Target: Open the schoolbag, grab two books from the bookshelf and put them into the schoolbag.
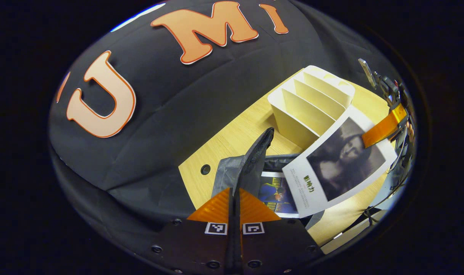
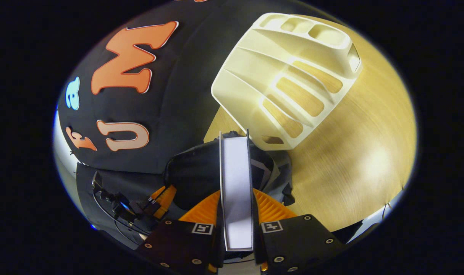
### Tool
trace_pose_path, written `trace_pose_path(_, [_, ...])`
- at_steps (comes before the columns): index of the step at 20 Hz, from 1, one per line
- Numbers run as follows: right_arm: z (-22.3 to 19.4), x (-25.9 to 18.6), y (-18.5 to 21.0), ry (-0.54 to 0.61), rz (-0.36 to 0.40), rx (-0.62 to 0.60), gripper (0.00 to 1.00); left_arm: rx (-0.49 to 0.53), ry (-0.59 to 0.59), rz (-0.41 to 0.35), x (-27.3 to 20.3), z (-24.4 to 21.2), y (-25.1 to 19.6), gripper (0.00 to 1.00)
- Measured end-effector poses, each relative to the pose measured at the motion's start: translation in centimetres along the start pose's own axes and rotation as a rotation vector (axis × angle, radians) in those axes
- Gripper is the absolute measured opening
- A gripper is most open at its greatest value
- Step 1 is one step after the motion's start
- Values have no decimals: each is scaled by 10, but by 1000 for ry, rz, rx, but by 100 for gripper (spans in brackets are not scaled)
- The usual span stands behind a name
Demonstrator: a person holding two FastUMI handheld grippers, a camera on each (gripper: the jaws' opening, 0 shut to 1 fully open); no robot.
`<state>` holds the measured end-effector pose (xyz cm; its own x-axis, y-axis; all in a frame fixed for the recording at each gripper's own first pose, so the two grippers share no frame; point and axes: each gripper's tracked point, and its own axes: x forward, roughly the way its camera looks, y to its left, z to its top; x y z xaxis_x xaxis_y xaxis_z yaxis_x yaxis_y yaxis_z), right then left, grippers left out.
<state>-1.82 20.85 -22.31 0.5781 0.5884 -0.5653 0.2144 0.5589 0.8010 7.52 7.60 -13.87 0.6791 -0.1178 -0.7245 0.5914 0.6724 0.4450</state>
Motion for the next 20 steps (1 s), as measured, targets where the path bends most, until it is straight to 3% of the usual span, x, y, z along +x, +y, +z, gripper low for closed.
trace_pose_path(6, [-2, 67, 10, -43, 27, 96, 31, 16, -9, -3, -8, 9, -2, 1])
trace_pose_path(12, [-9, 115, 29, -84, 70, 111, 31, 59, -45, -6, -22, 23, -11, 1])
trace_pose_path(13, [-8, 123, 31, -113, 70, 114, 21, 61, -45, -9, -23, 25, -13, 1])
trace_pose_path(14, [-8, 126, 33, -145, 70, 125, 21, 62, -45, -12, -24, 25, -14, 1])
trace_pose_path(15, [-6, 131, 35, -179, 66, 146, 32, 63, -46, -13, -25, 25, -15, 1])
trace_pose_path(18, [-18, 154, 30, -195, -23, 144, 35, 53, -48, -19, -22, 25, -17, 0])
trace_pose_path(20, [-36, 163, 15, -128, -114, 101, 46, 54, -45, -16, -22, 23, -14, 0])
